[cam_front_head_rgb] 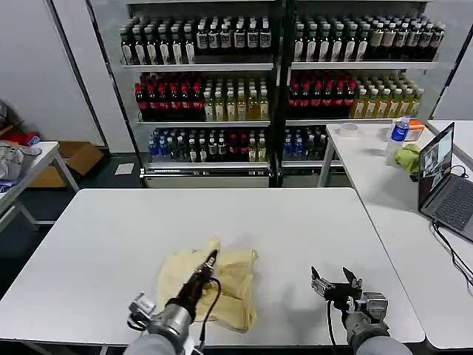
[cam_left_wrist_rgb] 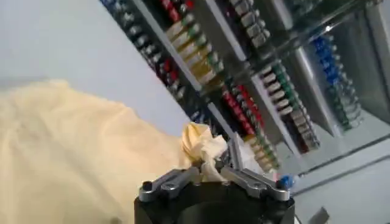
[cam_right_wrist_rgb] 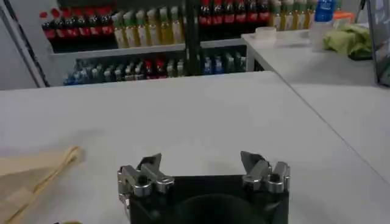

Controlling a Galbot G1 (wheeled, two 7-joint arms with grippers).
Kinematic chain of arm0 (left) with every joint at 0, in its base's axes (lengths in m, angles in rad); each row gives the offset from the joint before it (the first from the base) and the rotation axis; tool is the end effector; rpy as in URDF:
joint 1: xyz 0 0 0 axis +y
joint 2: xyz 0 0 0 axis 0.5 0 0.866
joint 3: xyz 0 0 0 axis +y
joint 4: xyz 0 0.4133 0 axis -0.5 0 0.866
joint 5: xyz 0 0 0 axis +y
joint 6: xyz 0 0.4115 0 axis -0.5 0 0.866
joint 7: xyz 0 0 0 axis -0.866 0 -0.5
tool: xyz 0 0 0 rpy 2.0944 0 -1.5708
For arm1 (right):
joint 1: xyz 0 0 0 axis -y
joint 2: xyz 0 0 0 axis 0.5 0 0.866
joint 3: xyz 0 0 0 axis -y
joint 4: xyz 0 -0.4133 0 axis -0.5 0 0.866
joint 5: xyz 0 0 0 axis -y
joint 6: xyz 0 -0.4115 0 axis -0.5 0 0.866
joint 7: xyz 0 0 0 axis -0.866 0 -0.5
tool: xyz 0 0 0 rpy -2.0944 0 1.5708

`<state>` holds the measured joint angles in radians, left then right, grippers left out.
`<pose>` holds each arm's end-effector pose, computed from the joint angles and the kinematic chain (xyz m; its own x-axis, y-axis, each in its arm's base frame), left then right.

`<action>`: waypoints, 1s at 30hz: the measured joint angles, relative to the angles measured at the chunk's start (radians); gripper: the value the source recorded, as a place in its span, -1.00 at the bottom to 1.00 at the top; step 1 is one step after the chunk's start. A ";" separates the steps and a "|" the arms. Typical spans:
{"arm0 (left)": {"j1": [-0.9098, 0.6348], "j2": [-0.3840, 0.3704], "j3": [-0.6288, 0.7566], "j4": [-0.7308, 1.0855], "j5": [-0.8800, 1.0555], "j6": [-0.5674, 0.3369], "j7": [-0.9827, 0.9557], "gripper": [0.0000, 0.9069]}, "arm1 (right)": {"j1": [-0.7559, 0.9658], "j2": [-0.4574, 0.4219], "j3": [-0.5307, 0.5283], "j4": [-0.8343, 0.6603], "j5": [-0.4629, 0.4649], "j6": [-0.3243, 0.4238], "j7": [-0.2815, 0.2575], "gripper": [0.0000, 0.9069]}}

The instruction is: Fold and organize the clothes.

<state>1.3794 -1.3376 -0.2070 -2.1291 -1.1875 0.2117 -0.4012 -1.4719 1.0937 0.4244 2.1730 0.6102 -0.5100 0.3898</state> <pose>0.2434 -0.0606 -0.3115 -0.8914 0.3568 0.2795 -0.0337 0.5628 -0.8259 0.2352 -0.0529 -0.2990 -0.8911 -0.0288 0.4528 -0.0054 0.9986 0.0529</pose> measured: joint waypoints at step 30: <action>0.060 0.041 -0.022 -0.061 0.047 0.047 0.025 1.00 | 0.015 0.006 -0.006 -0.014 0.000 0.002 -0.004 1.00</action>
<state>1.4397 -1.2962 -0.2292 -2.1898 -1.1403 0.2591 -0.3764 -1.4568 1.1001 0.4187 2.1591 0.6107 -0.5076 0.3855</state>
